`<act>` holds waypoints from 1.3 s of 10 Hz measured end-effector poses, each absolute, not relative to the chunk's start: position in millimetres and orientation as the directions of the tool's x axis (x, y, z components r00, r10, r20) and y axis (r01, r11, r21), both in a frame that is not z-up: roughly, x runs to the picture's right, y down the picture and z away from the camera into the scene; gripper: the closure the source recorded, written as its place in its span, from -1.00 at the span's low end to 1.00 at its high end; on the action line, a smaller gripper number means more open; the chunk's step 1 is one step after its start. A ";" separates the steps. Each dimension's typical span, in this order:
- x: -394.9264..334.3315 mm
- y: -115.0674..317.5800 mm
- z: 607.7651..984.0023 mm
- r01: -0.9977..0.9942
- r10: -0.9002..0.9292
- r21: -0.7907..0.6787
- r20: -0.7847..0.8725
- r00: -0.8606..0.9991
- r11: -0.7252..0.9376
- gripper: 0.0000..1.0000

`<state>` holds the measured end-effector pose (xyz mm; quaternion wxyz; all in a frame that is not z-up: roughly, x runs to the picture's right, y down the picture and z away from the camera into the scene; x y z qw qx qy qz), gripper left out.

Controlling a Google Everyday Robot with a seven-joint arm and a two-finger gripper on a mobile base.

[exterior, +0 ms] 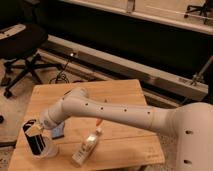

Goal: Place the eraser in the ceramic cup

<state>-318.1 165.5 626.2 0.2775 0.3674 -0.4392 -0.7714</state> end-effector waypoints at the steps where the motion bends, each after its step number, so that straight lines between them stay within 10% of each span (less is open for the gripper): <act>1: -319.3 162.0 628.7 0.106 -0.752 0.879 -0.328 -0.571 -0.464 1.00; 13: -309.1 165.1 627.0 0.127 -0.740 0.877 -0.304 -0.600 -0.463 1.00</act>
